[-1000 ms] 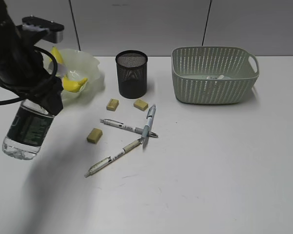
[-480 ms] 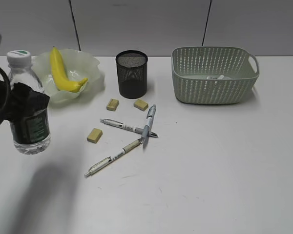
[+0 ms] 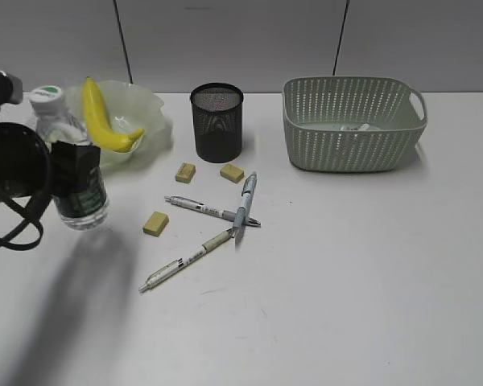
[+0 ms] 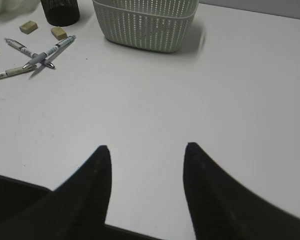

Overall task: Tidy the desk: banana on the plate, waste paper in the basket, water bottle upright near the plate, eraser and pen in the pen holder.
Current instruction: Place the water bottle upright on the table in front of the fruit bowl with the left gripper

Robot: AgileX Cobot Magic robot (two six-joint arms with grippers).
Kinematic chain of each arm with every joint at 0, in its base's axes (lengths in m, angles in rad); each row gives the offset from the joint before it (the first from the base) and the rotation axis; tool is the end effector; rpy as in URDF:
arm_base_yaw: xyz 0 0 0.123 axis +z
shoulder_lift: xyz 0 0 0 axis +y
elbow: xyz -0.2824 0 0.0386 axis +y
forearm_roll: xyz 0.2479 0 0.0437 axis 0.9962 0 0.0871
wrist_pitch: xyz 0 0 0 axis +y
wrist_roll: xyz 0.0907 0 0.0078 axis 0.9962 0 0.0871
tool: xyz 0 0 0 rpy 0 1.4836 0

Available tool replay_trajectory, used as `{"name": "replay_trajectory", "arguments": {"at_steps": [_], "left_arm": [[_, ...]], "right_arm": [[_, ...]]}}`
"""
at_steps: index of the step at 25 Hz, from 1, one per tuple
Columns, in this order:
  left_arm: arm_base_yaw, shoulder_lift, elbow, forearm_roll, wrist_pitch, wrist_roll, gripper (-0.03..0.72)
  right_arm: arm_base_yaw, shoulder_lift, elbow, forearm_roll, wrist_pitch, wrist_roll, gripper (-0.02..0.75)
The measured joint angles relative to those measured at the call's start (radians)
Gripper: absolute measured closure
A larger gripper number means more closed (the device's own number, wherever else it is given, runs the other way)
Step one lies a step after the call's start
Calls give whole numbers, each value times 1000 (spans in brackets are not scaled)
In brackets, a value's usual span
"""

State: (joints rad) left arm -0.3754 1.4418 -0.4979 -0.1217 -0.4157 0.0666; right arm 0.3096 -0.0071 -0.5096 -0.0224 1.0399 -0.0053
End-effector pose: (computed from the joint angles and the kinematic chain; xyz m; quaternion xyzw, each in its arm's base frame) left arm 0.2480 -0.0930 0.1937 0.1261 0.8358 -0.0911 0.5266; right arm -0.0054 -0.0036 0.2815 -0.1318 0.8329 0.0704 0.5329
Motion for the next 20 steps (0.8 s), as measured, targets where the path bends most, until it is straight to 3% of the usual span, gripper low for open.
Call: {"name": "replay_trajectory", "arguments": {"at_steps": [6, 16, 20], "left_arm": [[0, 170, 0, -20, -81, -18, 184], [0, 217, -2, -68, -160, -30, 184], [0, 207, -2, -69, -151, -30, 129]], "right_arm": [[0, 0, 0, 0, 0, 0, 357], [0, 0, 0, 0, 0, -1, 357], [0, 0, 0, 0, 0, -1, 357]]}}
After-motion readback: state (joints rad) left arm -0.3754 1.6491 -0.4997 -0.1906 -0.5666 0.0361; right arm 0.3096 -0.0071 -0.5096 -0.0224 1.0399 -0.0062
